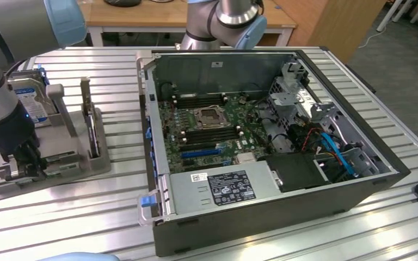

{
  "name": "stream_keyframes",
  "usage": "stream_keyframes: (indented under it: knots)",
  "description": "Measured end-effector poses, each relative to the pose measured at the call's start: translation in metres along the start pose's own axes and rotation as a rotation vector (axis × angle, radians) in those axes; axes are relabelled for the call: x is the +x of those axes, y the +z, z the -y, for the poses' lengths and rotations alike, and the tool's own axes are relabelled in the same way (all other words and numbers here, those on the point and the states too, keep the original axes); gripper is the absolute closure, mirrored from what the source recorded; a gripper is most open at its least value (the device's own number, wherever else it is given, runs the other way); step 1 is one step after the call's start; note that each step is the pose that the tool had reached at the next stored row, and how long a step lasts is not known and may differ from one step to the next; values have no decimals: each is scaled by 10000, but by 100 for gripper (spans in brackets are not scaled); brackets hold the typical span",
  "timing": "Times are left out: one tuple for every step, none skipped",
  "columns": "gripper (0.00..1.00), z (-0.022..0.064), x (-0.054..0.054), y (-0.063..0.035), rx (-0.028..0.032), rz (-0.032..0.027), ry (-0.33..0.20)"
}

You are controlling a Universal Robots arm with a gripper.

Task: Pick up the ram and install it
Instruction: 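Pick up the ram and move it above insertion slot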

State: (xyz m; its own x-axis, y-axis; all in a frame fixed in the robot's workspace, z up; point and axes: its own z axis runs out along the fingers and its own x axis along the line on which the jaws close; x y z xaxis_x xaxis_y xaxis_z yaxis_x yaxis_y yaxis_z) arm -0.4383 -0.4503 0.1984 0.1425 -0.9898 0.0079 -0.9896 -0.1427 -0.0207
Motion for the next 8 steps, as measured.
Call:
stream_keyframes:
  knots:
    - [71,-4,-1,3,10,-2,0]
    - [71,-11,-2,6,22,-4,1]
    - [71,-16,-2,9,34,-5,0]
    - [71,-22,-3,12,48,-8,0]
    - [71,-25,-3,16,61,-9,-1]
    - [71,-26,-3,21,75,-10,-2]
    - [71,-26,-3,24,83,-12,-2]
    - [71,-27,-3,28,92,-13,-1]
